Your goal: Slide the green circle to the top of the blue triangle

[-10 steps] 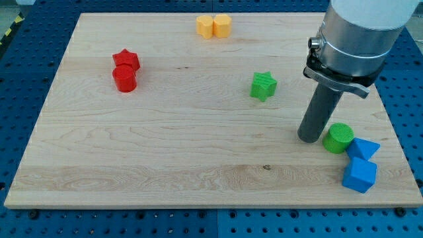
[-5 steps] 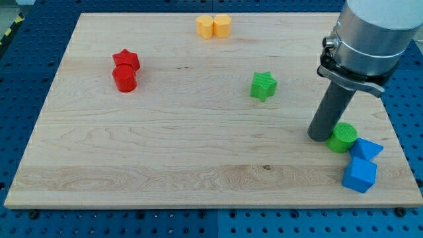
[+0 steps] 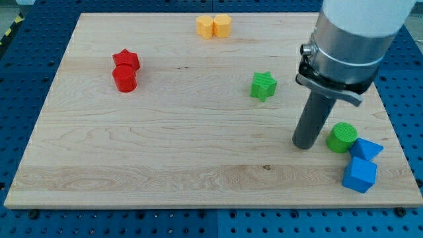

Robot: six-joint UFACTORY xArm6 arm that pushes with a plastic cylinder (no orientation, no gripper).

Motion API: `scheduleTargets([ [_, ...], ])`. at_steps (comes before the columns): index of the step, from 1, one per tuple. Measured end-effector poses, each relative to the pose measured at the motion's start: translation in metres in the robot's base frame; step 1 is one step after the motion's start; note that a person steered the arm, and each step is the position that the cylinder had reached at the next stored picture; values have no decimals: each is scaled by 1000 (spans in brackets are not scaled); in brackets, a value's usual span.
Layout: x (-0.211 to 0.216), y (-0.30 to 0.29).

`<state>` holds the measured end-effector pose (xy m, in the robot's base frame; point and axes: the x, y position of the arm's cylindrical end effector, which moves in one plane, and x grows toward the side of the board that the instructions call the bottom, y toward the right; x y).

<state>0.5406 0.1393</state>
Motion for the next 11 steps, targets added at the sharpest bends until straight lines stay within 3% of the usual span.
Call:
scheduleTargets([
  [2, 24, 15],
  [4, -9, 16],
  [7, 8, 21],
  [10, 4, 30],
  [11, -18, 30],
])
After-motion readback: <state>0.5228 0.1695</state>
